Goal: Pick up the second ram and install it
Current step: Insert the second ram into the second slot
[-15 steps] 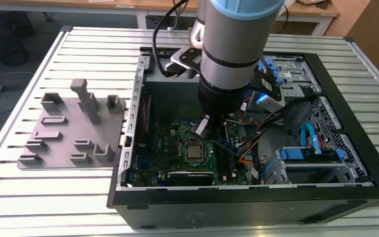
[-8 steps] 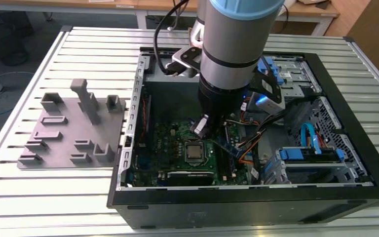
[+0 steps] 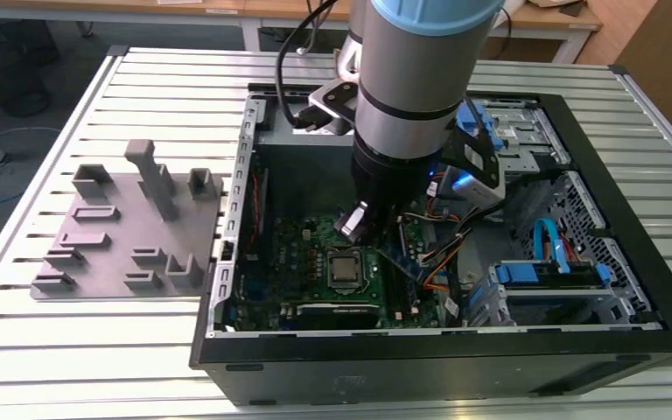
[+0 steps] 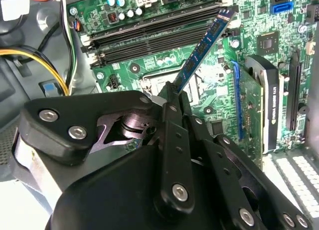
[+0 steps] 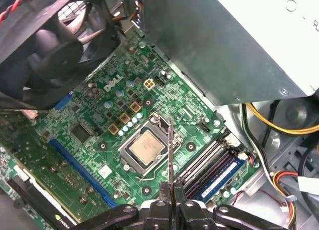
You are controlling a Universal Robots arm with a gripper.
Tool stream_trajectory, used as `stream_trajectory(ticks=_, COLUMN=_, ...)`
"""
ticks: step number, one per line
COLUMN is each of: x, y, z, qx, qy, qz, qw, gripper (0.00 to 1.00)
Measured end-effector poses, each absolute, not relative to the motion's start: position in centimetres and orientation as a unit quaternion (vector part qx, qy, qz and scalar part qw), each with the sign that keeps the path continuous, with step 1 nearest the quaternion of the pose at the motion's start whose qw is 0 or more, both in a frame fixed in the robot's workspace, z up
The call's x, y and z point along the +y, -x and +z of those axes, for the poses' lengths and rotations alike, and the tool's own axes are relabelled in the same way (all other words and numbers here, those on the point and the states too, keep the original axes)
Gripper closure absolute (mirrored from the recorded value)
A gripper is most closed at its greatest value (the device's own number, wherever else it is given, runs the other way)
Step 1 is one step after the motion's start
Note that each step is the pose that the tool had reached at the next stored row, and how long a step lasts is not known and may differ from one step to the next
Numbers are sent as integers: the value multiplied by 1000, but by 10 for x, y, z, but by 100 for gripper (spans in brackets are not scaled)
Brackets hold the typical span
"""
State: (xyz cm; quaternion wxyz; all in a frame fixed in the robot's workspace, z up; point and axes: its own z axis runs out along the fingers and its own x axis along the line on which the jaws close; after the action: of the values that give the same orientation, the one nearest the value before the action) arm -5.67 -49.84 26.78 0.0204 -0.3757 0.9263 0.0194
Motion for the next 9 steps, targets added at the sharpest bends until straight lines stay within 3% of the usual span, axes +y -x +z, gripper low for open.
stream_trajectory(ticks=9, x=-498, y=57, z=268, qx=940, qy=340, qz=19, qw=21, gripper=86)
